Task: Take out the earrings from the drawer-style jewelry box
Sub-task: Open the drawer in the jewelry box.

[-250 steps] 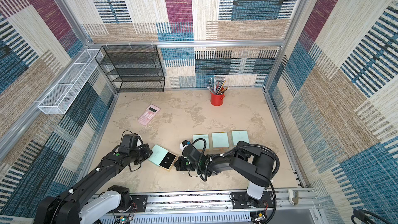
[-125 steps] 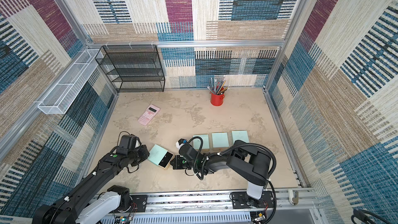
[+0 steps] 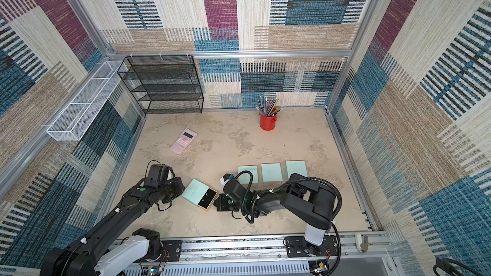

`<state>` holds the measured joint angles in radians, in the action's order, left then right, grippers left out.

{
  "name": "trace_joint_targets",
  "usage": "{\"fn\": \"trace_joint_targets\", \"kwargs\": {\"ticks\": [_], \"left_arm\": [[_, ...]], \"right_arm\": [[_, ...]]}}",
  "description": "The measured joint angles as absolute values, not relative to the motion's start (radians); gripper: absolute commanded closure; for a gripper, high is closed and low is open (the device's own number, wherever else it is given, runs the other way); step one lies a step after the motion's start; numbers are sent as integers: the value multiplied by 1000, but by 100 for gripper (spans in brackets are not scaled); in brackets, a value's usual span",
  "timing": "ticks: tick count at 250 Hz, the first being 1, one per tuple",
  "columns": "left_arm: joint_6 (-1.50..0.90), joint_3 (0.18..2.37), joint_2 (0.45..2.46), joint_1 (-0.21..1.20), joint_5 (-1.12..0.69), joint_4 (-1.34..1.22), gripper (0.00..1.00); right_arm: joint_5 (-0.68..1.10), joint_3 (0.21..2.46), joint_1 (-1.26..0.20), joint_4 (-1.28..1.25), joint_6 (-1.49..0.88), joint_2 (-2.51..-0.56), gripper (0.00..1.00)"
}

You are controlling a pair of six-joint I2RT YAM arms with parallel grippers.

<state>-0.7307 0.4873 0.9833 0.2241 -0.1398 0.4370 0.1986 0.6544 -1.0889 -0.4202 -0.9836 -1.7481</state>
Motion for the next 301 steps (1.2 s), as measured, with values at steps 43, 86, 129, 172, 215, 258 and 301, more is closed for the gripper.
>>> {"fn": "trace_joint_targets", "kwargs": {"ticks": [43,86,129,172,215,258,301], "left_arm": [[-730,487,992,224,-178,423,100],[-730,477,1020,225,-217,389,100],[-730,469,1063,231,-254,327,100],[-730,468,1075,231,-266,306,100],[-729,466,1076,231,-264,304,100],[-729,465,1080,231,-265,296,100],[-729,465,1080,231,-264,295,100]], "right_arm": [[198,649,-1091,-422,-991,-1748,100],[198,643,-1091,-423,-994,-1748,100],[198,642,-1091,-428,-994,-1747,100],[197,636,-1091,-427,-997,-1736,100],[179,621,-1092,-429,-1005,-1719,100],[173,609,-1092,-430,-1017,-1714,100],[167,599,-1095,-431,-1024,-1704,100]]}}
